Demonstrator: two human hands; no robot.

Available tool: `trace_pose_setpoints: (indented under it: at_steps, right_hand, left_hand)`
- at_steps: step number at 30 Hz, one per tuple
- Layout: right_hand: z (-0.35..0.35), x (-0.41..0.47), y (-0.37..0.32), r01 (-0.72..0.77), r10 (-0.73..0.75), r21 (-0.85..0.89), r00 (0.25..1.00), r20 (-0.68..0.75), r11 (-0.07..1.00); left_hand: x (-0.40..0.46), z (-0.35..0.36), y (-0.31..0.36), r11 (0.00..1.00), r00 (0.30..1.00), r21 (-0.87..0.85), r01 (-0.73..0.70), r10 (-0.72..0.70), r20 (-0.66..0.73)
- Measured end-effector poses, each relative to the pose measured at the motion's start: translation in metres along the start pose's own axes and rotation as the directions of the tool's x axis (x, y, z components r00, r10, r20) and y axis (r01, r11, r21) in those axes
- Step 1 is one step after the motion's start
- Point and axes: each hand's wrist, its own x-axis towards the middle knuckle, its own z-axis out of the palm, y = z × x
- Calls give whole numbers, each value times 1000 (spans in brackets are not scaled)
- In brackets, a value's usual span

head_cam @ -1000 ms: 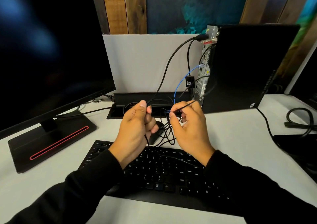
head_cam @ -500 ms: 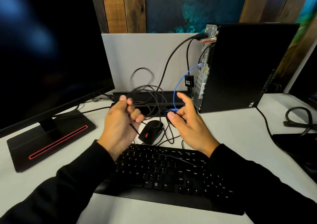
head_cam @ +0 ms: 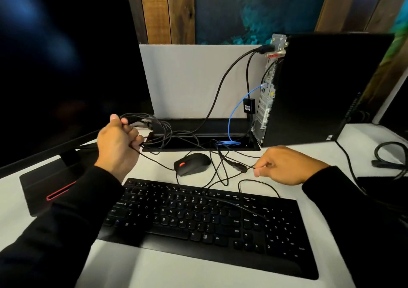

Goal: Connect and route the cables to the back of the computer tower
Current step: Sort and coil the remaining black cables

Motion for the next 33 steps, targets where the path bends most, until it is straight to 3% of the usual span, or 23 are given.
trace_pose_setpoints:
  at_steps: [7, 12, 15, 19, 22, 24, 26, 28, 31, 33]
  right_hand:
    - [6, 4, 37, -147, 165, 115, 973, -164, 982]
    - [15, 4, 66, -292, 324, 149, 905, -276, 945]
    - [17, 6, 69, -334, 365, 148, 866, -342, 931]
    - [21, 9, 49, -157, 207, 174, 923, -325, 972]
    - [24, 11, 5, -5, 40, 134, 964, -261, 991]
    - [23, 7, -29, 129, -88, 208, 977, -196, 970]
    - [19, -2, -56, 250, -239, 427, 968, -81, 869]
    - [10, -13, -75, 327, -388, 658, 920, -58, 678]
    - [0, -18, -80, 334, -426, 905, 882, -201, 264]
    - [-6, -19, -77, 279, -438, 960, 862, -254, -9]
  left_hand:
    - [-6, 7, -7, 997, 997, 73, -7, 1, 78]
    - [-13, 4, -12, 970, 971, 242, -34, -25, 237]
    - [-20, 10, -12, 972, 942, 230, -39, -41, 333]
    - [-27, 19, -16, 990, 930, 140, -33, -21, 368]
    - [-31, 21, -26, 952, 920, 210, -220, 131, 368]
    - [-34, 21, -33, 893, 894, 280, -353, 233, 383]
    - [-37, 22, -37, 836, 866, 335, -435, 286, 410]
    - [-39, 22, -39, 809, 852, 362, -464, 295, 433]
    - [-38, 20, -42, 823, 862, 368, -433, 259, 436]
    - [-39, 21, -45, 865, 876, 334, -375, 213, 433]
